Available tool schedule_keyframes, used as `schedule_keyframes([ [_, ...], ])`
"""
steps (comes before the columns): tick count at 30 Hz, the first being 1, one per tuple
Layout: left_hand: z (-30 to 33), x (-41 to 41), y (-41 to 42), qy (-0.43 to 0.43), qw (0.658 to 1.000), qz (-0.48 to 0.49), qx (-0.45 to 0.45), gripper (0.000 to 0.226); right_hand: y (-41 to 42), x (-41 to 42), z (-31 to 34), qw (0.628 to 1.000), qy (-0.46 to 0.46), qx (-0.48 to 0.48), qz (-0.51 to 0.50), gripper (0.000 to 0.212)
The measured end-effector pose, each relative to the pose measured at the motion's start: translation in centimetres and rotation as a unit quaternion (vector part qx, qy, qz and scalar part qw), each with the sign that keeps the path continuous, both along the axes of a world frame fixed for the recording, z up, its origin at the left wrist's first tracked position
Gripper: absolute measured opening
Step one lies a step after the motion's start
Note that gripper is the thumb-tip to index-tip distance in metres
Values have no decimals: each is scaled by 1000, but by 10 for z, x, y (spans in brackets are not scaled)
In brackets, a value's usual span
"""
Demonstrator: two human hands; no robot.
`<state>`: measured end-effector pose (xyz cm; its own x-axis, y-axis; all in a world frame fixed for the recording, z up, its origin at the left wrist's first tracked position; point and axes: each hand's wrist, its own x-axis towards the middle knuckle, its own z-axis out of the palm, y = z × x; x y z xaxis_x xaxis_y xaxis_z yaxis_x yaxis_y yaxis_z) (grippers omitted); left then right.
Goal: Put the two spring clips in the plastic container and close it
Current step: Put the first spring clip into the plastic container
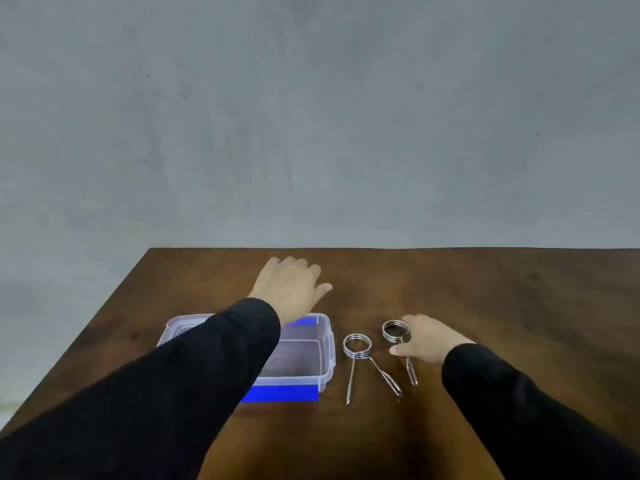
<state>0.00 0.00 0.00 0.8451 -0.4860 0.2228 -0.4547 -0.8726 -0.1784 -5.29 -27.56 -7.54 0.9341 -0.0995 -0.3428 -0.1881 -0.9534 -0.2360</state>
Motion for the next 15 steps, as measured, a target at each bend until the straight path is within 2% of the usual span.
schedule_keyframes([
  [4,-22,1,11,25,1000,10,-10,50,1,-3,-17,999,12,-7,-31,84],
  [9,-30,9,39,37,995,40,-82,48,2,6,-37,997,-39,-1,-67,81],
  [12,-33,11,69,43,987,71,-135,48,6,9,-39,996,-59,3,-70,68],
  [15,-49,10,110,59,973,112,-193,48,15,14,-29,992,-110,18,-52,42],
])
